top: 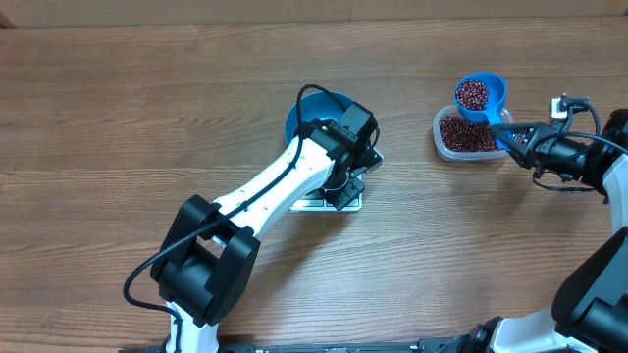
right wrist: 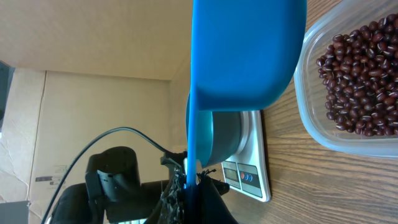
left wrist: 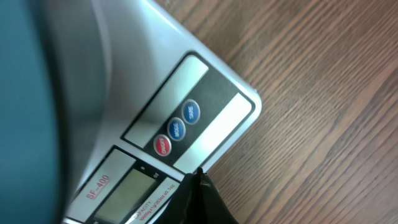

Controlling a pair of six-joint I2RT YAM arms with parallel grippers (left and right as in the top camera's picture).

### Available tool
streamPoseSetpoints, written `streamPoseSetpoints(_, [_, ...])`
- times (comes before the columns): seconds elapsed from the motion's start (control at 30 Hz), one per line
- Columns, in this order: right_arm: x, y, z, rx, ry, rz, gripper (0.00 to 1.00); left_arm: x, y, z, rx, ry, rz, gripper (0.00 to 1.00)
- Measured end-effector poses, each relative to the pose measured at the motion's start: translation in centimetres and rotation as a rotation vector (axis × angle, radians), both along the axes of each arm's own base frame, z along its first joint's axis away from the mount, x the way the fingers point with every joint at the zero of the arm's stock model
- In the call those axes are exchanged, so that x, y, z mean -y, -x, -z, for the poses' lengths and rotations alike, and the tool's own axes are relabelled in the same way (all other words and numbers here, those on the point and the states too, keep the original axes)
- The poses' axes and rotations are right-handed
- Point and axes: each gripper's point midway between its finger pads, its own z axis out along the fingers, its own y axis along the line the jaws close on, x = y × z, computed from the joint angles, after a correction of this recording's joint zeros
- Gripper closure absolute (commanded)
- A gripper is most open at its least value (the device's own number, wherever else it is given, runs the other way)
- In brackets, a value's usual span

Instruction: Scoop item into bowl and weigh 150g on scale

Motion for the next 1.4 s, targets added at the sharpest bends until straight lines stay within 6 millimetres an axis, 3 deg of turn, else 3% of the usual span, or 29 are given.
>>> streamPoseSetpoints(0.43, [0.0, 0.0, 0.0, 0.000, 0.000, 0.000, 0.96, -1.2, 0.4, 2.3, 0.013, -0.046, 0.020, 0.96])
streamPoseSetpoints(1.03, [0.0, 0.0, 0.0, -0.002, -0.001, 0.000, 0.96, -0.4, -1.4, 2.1, 0.102, -0.021, 0.061, 0.96])
streamPoseSetpoints(1.4, [0.0, 0.0, 0.0, -0.002, -0.001, 0.000, 0.96, -0.8, -1.7, 3.5, 0.123, -0.042, 0.056, 0.96])
